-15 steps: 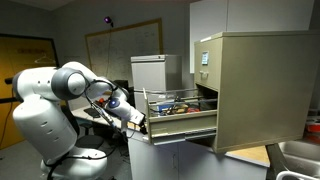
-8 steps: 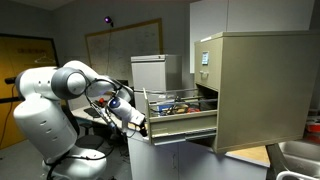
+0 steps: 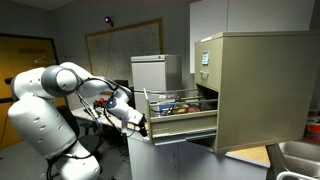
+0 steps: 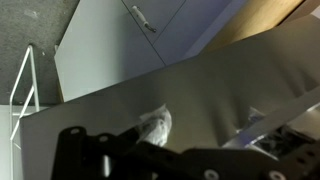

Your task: Open the bottom drawer of the file cabinet on the right fully

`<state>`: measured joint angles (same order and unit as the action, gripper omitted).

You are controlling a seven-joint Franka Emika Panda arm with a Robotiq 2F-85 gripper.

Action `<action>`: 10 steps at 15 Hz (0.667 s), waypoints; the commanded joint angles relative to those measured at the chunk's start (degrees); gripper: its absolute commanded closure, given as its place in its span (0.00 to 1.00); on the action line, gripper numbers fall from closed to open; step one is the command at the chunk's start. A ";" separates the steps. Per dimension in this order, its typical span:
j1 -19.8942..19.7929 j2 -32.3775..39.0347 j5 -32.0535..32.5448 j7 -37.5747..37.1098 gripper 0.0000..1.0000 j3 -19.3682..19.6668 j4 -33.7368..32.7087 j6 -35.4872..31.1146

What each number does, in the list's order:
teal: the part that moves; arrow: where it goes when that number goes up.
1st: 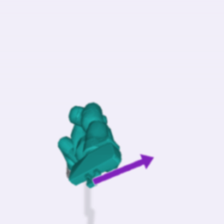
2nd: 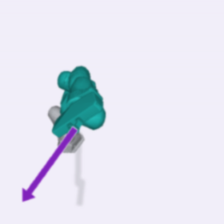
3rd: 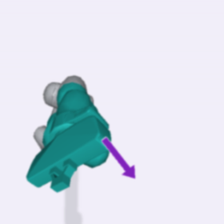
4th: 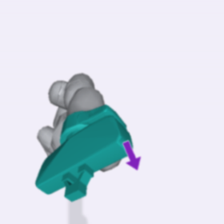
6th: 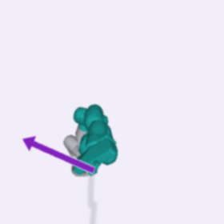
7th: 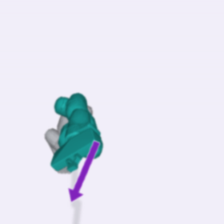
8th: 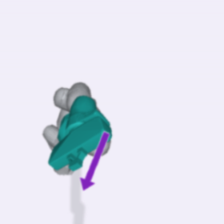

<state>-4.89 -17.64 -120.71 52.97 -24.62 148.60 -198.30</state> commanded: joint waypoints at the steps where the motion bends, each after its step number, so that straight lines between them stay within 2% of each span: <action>1: -9.51 -5.77 -1.64 7.89 0.00 -9.10 2.65 -0.19; 2: -11.69 -6.59 -1.87 7.62 0.00 -11.47 2.91 0.48; 3: -7.84 -5.80 -2.24 7.36 0.00 -9.96 1.24 -2.96; 4: -14.55 -7.90 -2.63 8.02 0.00 -15.08 3.01 0.29; 7: -16.50 -9.65 -3.54 9.17 0.00 -18.23 2.81 -0.57; 8: -19.16 -10.98 -4.04 10.06 0.00 -20.62 3.46 0.49; 10: -20.22 -12.23 -4.68 12.13 0.00 -22.43 3.37 -0.23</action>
<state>-22.19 -23.36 -123.13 57.98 -43.78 150.02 -197.76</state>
